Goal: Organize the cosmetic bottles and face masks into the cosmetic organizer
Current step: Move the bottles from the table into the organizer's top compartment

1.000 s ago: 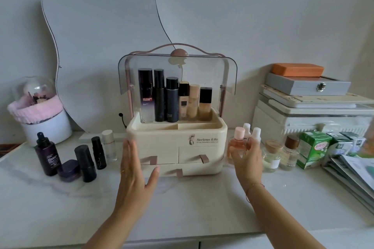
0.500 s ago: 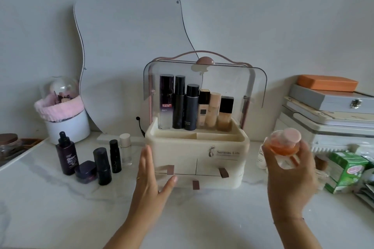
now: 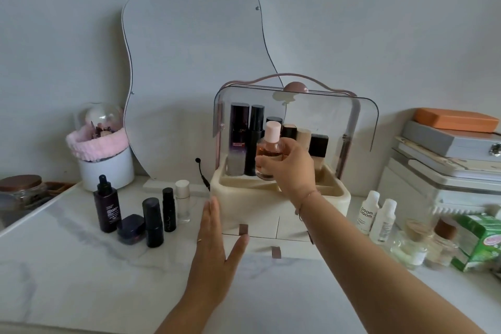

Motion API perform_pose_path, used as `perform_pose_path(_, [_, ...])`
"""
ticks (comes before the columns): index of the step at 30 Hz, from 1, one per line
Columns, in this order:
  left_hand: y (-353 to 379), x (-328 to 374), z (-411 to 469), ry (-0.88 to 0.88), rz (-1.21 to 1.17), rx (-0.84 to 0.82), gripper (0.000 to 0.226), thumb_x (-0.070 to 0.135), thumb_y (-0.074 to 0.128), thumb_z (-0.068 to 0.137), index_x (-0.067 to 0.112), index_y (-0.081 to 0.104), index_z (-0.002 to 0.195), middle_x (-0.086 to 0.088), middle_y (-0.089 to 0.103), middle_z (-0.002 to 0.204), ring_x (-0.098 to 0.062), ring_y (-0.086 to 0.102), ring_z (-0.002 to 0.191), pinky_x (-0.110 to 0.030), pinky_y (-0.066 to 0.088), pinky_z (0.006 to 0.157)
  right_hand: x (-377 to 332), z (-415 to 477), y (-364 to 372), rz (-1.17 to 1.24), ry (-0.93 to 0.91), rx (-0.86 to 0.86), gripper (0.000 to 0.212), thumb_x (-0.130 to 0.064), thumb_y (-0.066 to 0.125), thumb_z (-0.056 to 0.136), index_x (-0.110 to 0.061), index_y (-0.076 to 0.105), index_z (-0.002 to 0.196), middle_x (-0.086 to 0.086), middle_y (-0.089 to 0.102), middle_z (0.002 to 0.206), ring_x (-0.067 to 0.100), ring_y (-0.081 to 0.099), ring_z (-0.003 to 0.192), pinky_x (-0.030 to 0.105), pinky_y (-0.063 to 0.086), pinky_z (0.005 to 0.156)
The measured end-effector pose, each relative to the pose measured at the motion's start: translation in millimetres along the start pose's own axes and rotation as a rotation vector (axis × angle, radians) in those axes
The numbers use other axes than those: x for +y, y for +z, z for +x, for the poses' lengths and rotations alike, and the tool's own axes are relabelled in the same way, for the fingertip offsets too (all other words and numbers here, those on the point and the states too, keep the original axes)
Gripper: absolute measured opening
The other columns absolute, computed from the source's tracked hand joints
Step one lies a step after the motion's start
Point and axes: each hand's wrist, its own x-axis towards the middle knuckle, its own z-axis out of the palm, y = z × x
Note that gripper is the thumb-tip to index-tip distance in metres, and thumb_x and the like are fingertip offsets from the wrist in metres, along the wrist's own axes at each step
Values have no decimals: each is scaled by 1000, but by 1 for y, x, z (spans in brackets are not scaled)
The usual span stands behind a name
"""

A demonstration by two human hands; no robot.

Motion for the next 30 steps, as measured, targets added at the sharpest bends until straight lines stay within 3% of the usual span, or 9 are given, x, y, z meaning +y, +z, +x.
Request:
perform_pose_path(5, [0, -2, 0, 14, -22, 15, 83, 73, 31, 80, 52, -28, 135, 24, -19, 153, 6, -12, 140, -18, 5, 107, 6, 17, 4, -53, 94, 34, 33, -30, 75, 76, -18, 59, 102, -5, 63, 92, 12, 61, 87, 25, 49, 74])
perform_pose_path(9, [0, -1, 0, 7, -30, 23, 83, 76, 28, 77, 54, -27, 134, 25, -19, 153, 8, -13, 139, -13, 3, 103, 13, 23, 7, -123, 117, -27, 42, -31, 77, 73, -14, 63, 108, -2, 66, 98, 16, 63, 92, 32, 54, 82])
perform_pose_path(15, [0, 3, 0, -4, -33, 27, 79, 67, 33, 84, 52, -24, 136, 25, -17, 153, 9, -11, 139, -2, 1, 95, 22, 29, 10, -235, 145, -110, 44, -32, 78, 73, -9, 63, 107, 4, 67, 99, 19, 62, 90, 28, 50, 74])
perform_pose_path(19, [-4, 5, -2, -23, -114, 89, 72, 68, 32, 85, 46, -3, 144, 22, 8, 155, 5, 9, 141, -22, 17, 113, 18, 21, 12, -331, 127, -71, 40, -33, 73, 78, -12, 58, 109, 4, 66, 101, 17, 58, 84, 23, 44, 65])
perform_pose_path(22, [-19, 2, -7, -24, -147, 328, 53, 49, 48, 90, 28, 36, 137, 15, 43, 135, 2, 39, 126, -31, 42, 102, 5, -12, 5, -278, -83, 110, 39, -24, 68, 83, -11, 53, 117, -4, 54, 107, 11, 51, 92, 23, 42, 78])
perform_pose_path(24, [-39, -4, -5, -1, -140, 524, 35, 33, 57, 89, 22, 50, 122, 12, 51, 117, 0, 49, 111, -29, 47, 91, 4, -53, -2, -155, -300, 231, 33, -14, 65, 85, -12, 56, 117, -6, 54, 109, 9, 52, 96, 19, 43, 84])
perform_pose_path(26, [-67, -20, 4, -36, -153, 695, 28, 23, 61, 87, 15, 55, 114, 4, 51, 110, -11, 53, 101, -21, 47, 85, 14, -100, 2, -104, -418, 223, 23, -7, 63, 82, -14, 60, 105, -6, 60, 102, 9, 58, 89, 15, 47, 79])
perform_pose_path(28, [-98, -45, 17, -126, -164, 822, 27, 19, 61, 87, 10, 55, 112, 0, 47, 108, -20, 54, 98, -17, 46, 83, 35, -135, 12, -73, -353, 97, 20, -5, 63, 80, -20, 61, 93, -13, 63, 91, 10, 61, 81, 15, 48, 72])
perform_pose_path(30, [-124, -71, 31, -242, -152, 855, 32, 23, 62, 86, 8, 53, 113, -1, 46, 110, -24, 52, 105, -32, 45, 92, 56, -154, 23, 8, -164, -88, 22, -2, 64, 81, -24, 64, 87, -14, 67, 86, 10, 64, 80, 14, 48, 72])
